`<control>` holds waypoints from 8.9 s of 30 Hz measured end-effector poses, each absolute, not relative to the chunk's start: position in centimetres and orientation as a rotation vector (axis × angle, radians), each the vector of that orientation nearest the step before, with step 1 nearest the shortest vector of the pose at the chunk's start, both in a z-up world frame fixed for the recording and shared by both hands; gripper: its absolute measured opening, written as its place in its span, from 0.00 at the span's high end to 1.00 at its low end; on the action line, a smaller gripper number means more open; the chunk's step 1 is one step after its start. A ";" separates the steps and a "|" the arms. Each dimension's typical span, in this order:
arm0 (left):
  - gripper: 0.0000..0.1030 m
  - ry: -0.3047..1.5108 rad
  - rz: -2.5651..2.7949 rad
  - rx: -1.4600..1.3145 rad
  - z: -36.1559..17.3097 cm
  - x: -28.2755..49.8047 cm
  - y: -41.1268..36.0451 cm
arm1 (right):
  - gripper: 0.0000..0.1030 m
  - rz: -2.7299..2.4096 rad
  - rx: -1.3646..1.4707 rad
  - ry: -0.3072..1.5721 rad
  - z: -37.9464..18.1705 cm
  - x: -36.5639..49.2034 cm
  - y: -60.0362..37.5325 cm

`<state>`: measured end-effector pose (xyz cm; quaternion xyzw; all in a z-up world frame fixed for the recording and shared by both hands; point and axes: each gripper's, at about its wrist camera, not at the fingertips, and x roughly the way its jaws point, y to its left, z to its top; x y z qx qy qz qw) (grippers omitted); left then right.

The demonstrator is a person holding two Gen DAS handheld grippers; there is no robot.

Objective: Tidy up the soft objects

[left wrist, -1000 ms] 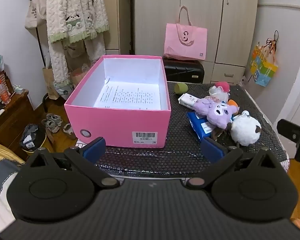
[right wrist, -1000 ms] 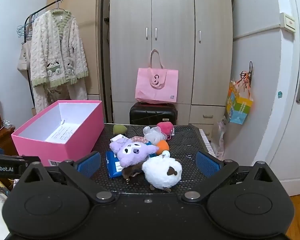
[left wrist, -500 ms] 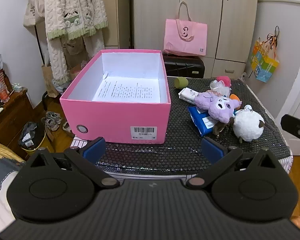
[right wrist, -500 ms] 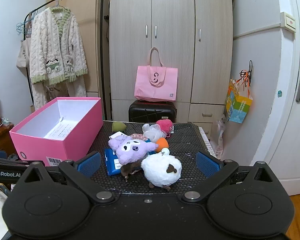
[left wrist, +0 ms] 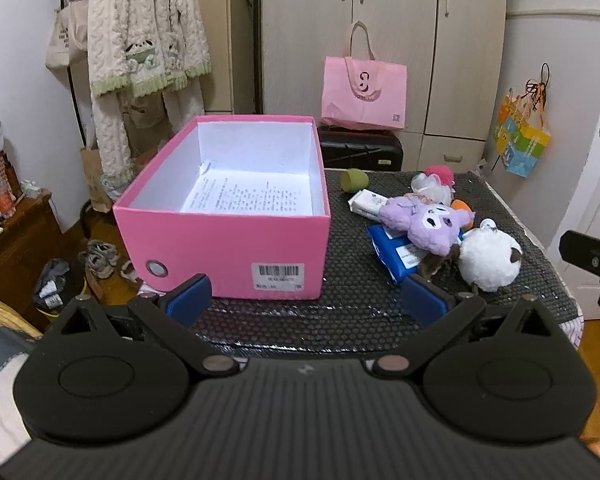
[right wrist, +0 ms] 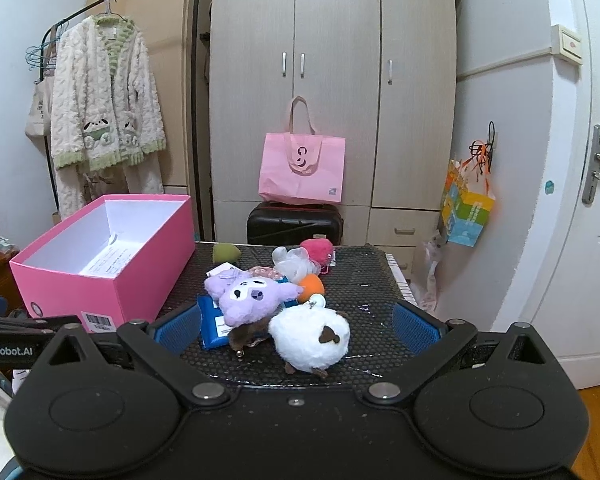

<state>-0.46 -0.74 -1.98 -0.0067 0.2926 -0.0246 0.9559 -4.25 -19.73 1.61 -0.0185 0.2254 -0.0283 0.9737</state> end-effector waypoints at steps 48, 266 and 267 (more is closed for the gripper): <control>0.00 0.633 0.043 0.068 -2.8 -0.4 -0.3 | 0.00 -0.050 -0.029 0.488 0.6 -3.7 -20.8; 0.13 0.779 -0.496 0.116 -7.6 17.6 -10.9 | 0.21 0.432 -0.265 0.500 -11.1 13.2 -20.7; 0.15 0.773 -0.490 0.107 -7.7 17.5 -10.9 | 0.21 0.433 -0.259 0.497 -11.2 13.2 -20.8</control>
